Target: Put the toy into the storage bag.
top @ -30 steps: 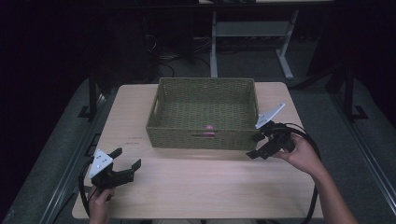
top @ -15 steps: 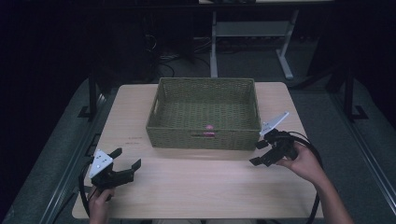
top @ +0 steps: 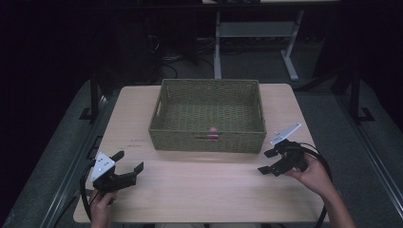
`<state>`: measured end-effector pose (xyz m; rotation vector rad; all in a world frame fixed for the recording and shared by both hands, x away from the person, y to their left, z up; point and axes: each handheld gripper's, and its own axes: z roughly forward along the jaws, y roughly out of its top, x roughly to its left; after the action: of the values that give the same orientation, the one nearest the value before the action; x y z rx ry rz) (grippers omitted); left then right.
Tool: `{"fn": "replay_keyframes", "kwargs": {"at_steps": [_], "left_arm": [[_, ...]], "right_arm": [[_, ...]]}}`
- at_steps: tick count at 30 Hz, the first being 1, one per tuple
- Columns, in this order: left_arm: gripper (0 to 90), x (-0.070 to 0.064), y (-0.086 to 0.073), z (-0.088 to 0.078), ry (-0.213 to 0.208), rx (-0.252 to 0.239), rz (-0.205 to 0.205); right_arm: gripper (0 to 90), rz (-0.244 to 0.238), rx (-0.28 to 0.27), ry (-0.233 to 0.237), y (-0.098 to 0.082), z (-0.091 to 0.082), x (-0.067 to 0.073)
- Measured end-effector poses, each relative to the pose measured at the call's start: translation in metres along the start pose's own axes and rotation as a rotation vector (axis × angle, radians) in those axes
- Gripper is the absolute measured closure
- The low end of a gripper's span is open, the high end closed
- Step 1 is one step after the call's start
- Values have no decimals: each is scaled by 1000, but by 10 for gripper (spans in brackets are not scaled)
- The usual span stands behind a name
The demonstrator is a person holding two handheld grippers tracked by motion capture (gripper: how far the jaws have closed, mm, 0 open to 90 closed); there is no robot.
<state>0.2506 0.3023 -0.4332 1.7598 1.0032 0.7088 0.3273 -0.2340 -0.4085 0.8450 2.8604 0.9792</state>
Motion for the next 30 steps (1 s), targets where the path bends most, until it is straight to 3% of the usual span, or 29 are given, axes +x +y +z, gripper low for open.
{"fn": "replay_keyframes", "kwargs": {"at_steps": [5, 30], "left_arm": [[139, 0, 0, 0, 0, 3, 6], [138, 0, 0, 0, -1, 1, 5]], "right_arm": [[250, 29, -17, -4, -10, -2, 1], [237, 86, -73, -28, -53, 2, 12]]}}
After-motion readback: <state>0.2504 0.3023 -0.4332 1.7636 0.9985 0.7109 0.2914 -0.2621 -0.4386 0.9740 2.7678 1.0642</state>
